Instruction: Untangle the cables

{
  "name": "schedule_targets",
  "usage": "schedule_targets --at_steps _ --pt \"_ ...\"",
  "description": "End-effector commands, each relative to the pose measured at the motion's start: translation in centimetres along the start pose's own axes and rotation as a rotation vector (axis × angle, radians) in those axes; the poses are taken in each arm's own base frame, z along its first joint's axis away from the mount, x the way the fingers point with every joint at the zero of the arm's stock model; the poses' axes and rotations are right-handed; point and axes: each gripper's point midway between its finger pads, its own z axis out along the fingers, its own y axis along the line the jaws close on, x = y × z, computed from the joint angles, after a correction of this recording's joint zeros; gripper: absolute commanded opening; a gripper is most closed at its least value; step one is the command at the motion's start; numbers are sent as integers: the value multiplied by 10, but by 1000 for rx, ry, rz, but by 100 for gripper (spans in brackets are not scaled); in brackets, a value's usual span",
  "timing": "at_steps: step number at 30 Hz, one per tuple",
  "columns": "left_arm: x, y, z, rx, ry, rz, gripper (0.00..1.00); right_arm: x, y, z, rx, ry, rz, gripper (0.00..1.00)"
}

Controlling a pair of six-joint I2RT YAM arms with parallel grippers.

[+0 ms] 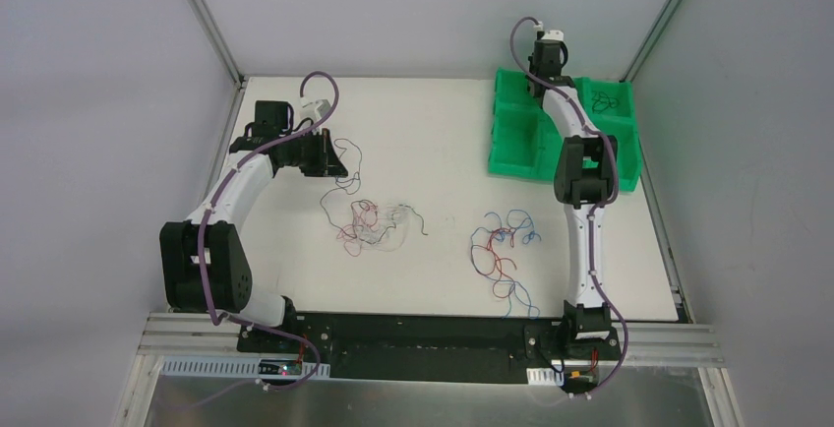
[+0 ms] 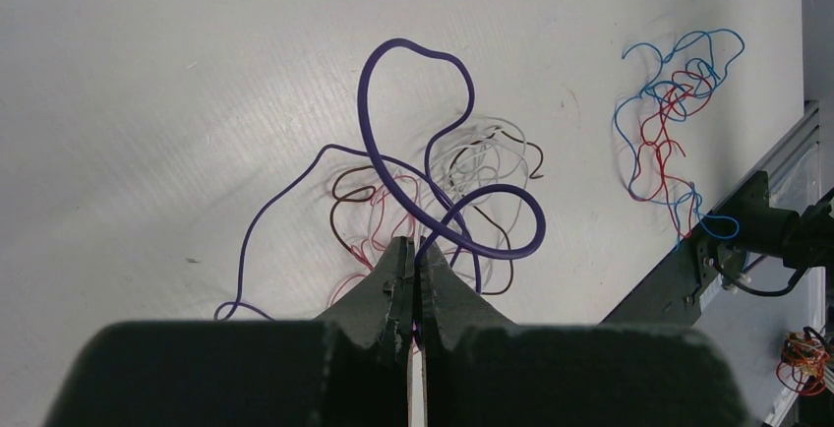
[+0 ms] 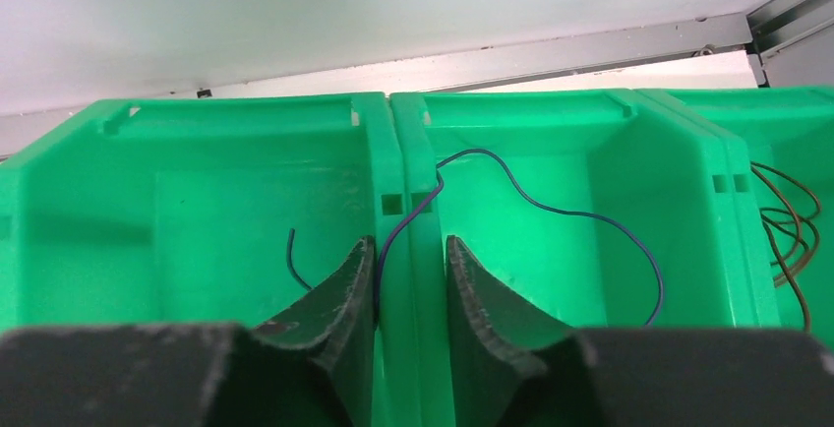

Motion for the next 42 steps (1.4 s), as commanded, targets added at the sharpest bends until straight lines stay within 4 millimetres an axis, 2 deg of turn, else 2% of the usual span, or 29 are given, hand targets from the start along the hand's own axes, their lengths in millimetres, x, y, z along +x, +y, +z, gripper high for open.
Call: schedule_targets --at_steps 1,7,14,19,23,24,25,30,31,34,36,39,40,42 --pt "-9 1 -5 -8 -11 15 0 -49 -5 -26 -31 -109 36 20" --pt "-9 1 -5 -3 -7 12 0 -70 -13 -42 -86 -132 119 25" --pt "-7 2 -3 1 -1 6 0 -77 -19 -49 -164 -118 236 27" --pt "-9 2 -2 3 0 7 0 -75 -18 -50 -209 -99 287 21" --pt "-10 2 -1 6 1 8 0 -74 -14 -52 -250 -78 328 36" --pt "-11 3 -1 6 0 8 0 -73 -13 -53 -252 -72 343 37" --pt "-11 2 -1 7 0 8 0 -74 -9 -55 -278 -69 361 35" --pt "-11 2 -1 10 1 11 0 -72 -3 -55 -303 -47 420 12" --pt "-11 2 -1 9 2 11 0 -71 -10 -53 -295 -44 434 9" --pt "-10 2 -1 12 4 10 0 -71 -16 -53 -304 -32 482 6" --pt "-11 1 -1 14 4 10 0 -74 -14 -56 -327 -29 505 10" --pt "-10 1 0 17 7 8 0 -76 -14 -58 -340 -26 526 26" --pt "-10 1 0 17 8 7 0 -76 -14 -58 -344 -25 532 28" --pt "-10 1 0 18 6 9 0 -77 -17 -58 -344 -23 551 23"
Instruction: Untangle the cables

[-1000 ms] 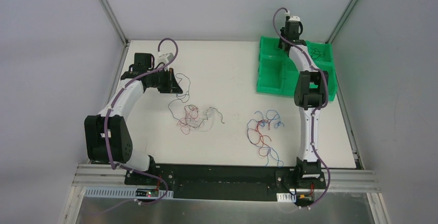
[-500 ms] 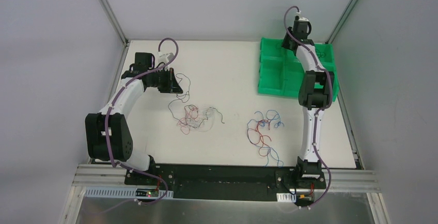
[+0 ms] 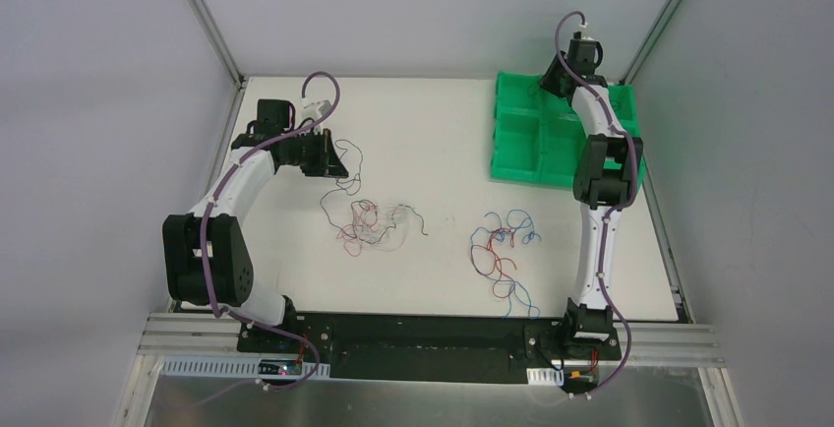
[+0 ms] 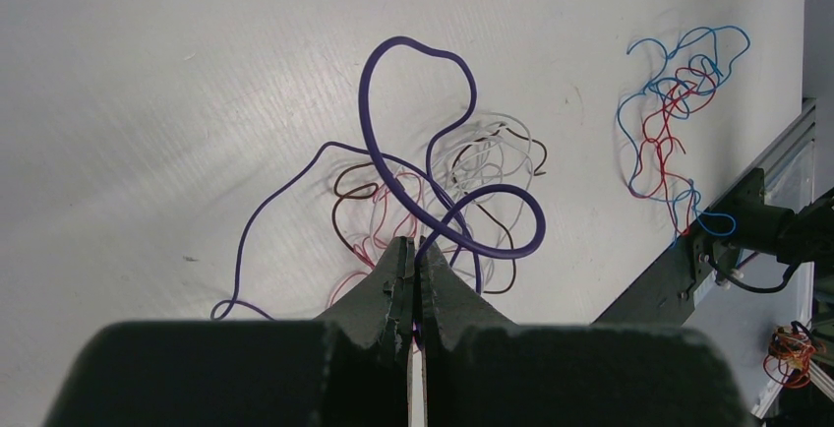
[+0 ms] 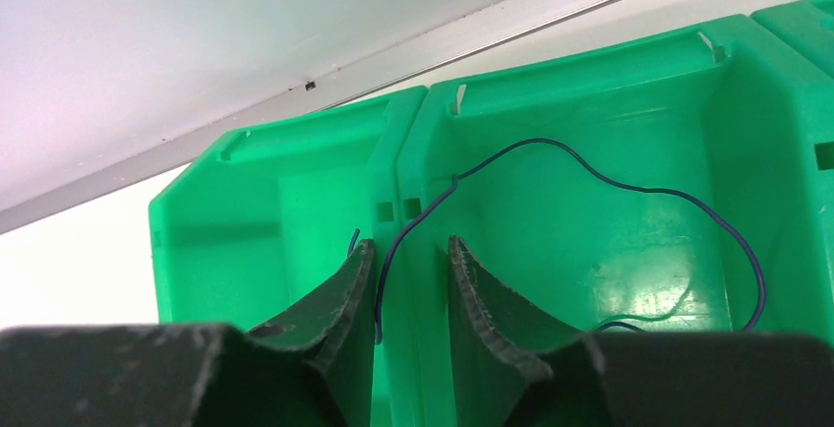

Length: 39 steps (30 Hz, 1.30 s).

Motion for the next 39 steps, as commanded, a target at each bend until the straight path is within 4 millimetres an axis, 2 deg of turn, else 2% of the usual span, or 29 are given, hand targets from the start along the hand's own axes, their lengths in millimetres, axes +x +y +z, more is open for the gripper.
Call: schedule_targets --at_steps 1,3,6,12,16,18,24,26,29,33,36,39 --pt "-12 -3 -6 19 -23 30 0 -67 34 -50 -104 -119 115 19" --pt "-13 -4 -6 21 -23 31 0 -69 32 -50 -113 -115 150 20" --pt "-12 -5 -6 25 -21 31 0 -68 32 -50 -142 -98 193 30" --pt "-12 -5 -6 26 -18 29 0 -69 28 -51 -193 -68 288 33" --pt "-14 -6 -7 27 -19 30 0 -72 23 -49 -201 -69 327 29" --pt "-14 -6 -7 27 -18 28 0 -73 21 -49 -206 -68 340 26" --pt "-17 -6 -9 23 -20 52 0 -70 14 -48 -188 -62 324 1" --pt "-18 -6 -9 21 -20 56 0 -69 8 -49 -163 -62 302 0" --pt "-18 -6 -9 22 -19 55 0 -78 -5 -59 -119 -97 233 0" --pt "-18 -6 -9 23 -17 53 0 -87 -23 -77 -33 -133 15 0" --pt "-18 -5 -8 21 -15 54 0 -83 -38 -84 23 -124 -121 0" --pt "-16 -4 -7 20 -10 47 0 -71 -40 -85 26 -83 -210 0"
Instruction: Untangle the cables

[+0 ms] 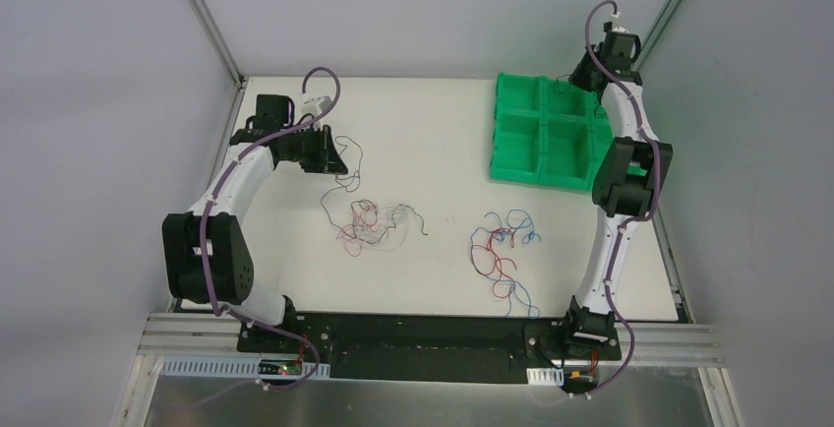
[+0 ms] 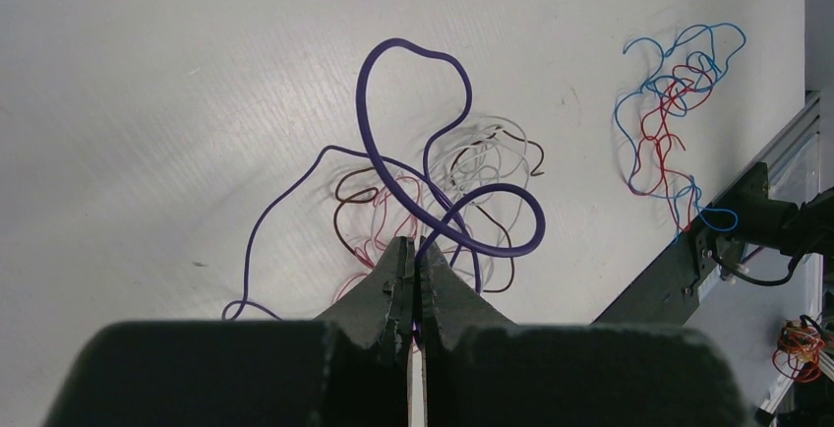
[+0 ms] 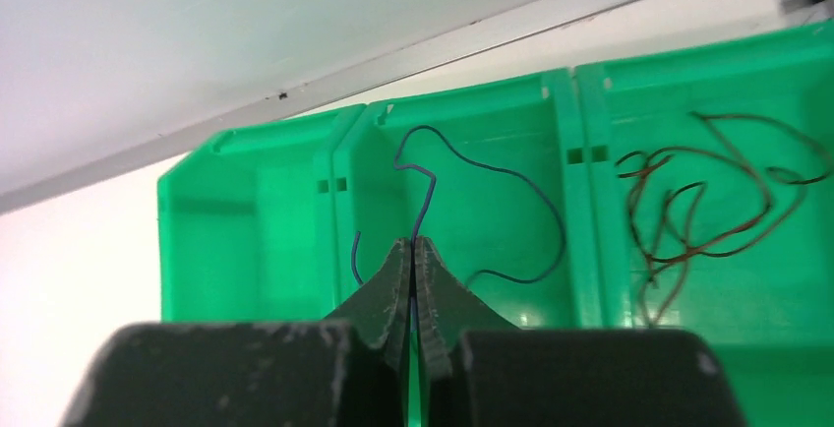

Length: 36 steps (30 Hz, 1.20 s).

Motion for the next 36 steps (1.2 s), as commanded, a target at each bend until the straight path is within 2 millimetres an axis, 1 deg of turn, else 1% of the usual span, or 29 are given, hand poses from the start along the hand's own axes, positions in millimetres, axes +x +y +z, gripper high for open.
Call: schedule_targets --at_steps 1,3,6,8,11,12,13,14,15,17,19,20,21,23,24,26,29,32,34,35,36 --pt "-7 -1 -3 15 -8 17 0 -27 1 -34 25 -39 -238 0" --pt "-6 0 -2 14 -4 9 0 -17 6 -33 17 -4 -294 2" --pt "-7 -3 -5 21 -6 12 0 -8 13 -37 6 30 -338 25" --pt "-9 -8 -9 29 -13 26 0 -11 15 -44 3 26 -342 37" --pt "-16 -21 -19 56 -34 50 0 -21 26 -63 -37 9 -359 54" --pt "-18 -27 -23 69 -44 61 0 -26 38 -77 -84 -4 -360 59" --pt "-21 -34 -28 80 -55 69 0 -27 51 -90 -147 -5 -362 66" --pt "-25 -41 -33 91 -68 82 0 -24 69 -105 -239 5 -358 72" --pt "-29 -49 -39 103 -85 98 0 -21 90 -123 -346 15 -341 76" --pt "-40 -65 -53 124 -129 136 0 -10 130 -155 -514 36 -296 81" --pt "-55 -83 -69 141 -180 142 0 6 170 -185 -644 60 -273 84" --pt "-63 -91 -78 148 -207 155 0 16 188 -198 -701 71 -256 84" --pt "-73 -98 -87 148 -237 165 0 28 215 -213 -776 79 -245 85" --pt "-91 -115 -105 158 -294 201 0 54 251 -239 -893 102 -226 85" --pt "-103 -126 -117 164 -331 233 0 70 267 -248 -933 123 -235 85" --pt "-118 -140 -133 170 -379 272 0 107 294 -262 -999 184 -265 84" --pt "-134 -158 -153 182 -435 308 0 172 325 -271 -1057 284 -304 83" --pt "-143 -170 -167 190 -471 323 0 234 350 -271 -1083 378 -339 81" --pt "-151 -178 -177 190 -506 351 0 270 363 -266 -1078 465 -330 79" --pt "-155 -181 -182 184 -525 363 0 292 364 -258 -1055 527 -316 77" --pt "-161 -184 -188 172 -550 376 0 305 367 -259 -1050 563 -322 74"
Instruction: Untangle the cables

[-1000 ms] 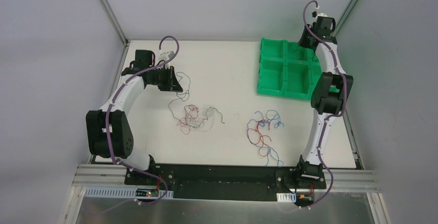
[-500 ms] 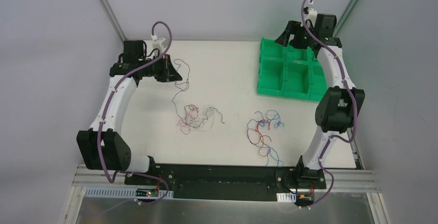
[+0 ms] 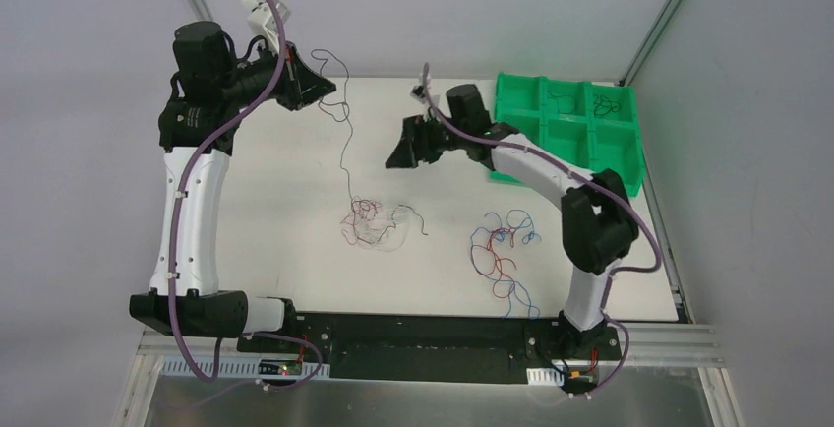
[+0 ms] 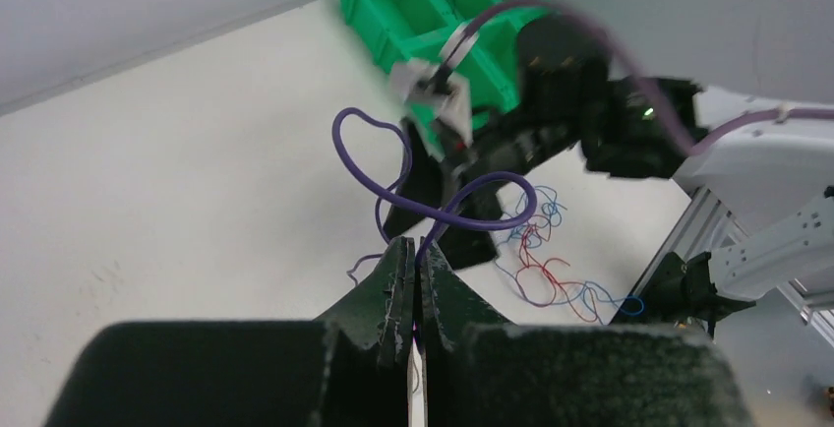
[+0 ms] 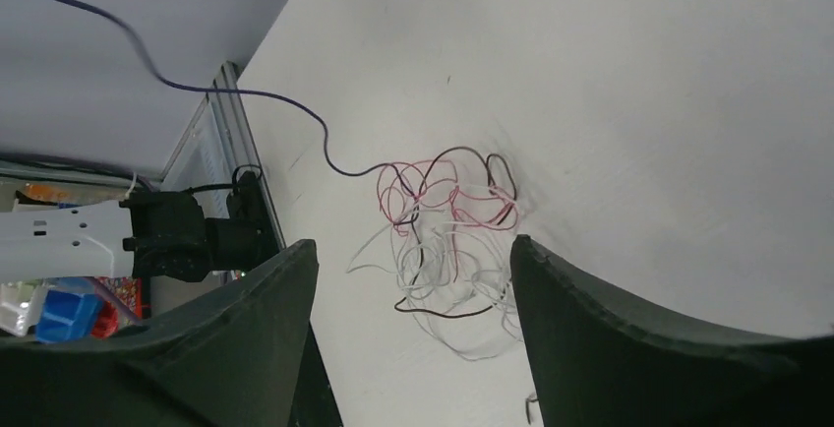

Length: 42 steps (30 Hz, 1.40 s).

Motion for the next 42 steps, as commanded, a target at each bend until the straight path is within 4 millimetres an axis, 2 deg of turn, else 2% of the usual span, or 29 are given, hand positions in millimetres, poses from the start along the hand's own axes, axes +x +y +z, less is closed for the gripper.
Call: schedule_targets --at_steps 1,5,8,11,13,14,16,17,21,24,26,29,30,32,33,34,36,38,40,42 --pt "-43 -23 -15 11 -104 73 0 44 -7 49 -4 110 97 70" --pt "-72 -37 -25 11 -167 131 0 104 -19 66 38 239 45 53" --pt "-91 -37 -36 -42 -223 178 0 137 -27 67 79 344 4 41" --pt "-122 -31 -52 -156 -308 247 0 167 -36 60 119 439 -48 31" --pt "-149 -27 -67 -249 -386 302 0 183 -41 52 133 502 -60 23" --pt "-157 -21 -70 -294 -408 317 0 190 -43 48 138 531 -69 18" --pt "-179 -17 -85 -381 -467 381 0 202 -46 39 154 581 -83 2" --pt "-184 -13 -89 -416 -480 407 0 205 -48 34 161 599 -92 0" --pt "-185 13 -101 -574 -458 510 0 216 -46 11 170 661 -108 0" --pt "-171 28 -101 -630 -407 546 0 223 -35 -4 118 680 -128 0" --pt "-160 32 -97 -625 -378 575 0 220 -25 -9 82 665 -145 0" --pt "-157 39 -98 -651 -371 591 0 209 -14 -12 45 634 -172 0" --pt "-155 38 -96 -637 -373 572 0 202 -8 -12 31 620 -184 7" --pt "-144 28 -87 -518 -374 489 0 178 7 -12 3 568 -194 44" --pt "-134 16 -78 -420 -362 442 0 160 15 -11 -6 521 -202 57" --pt "-124 4 -70 -327 -349 390 0 136 25 -9 -15 454 -213 63" --pt "-108 -17 -58 -175 -340 256 0 85 44 -9 -30 306 -234 70" --pt "-95 -28 -49 -74 -337 127 0 34 65 -11 -41 158 -251 76" --pt "-80 -30 -40 -11 -313 30 0 -18 87 -14 -53 5 -273 81" --pt "-74 -33 -36 30 -311 -42 0 -57 107 -17 -76 -108 -285 85"
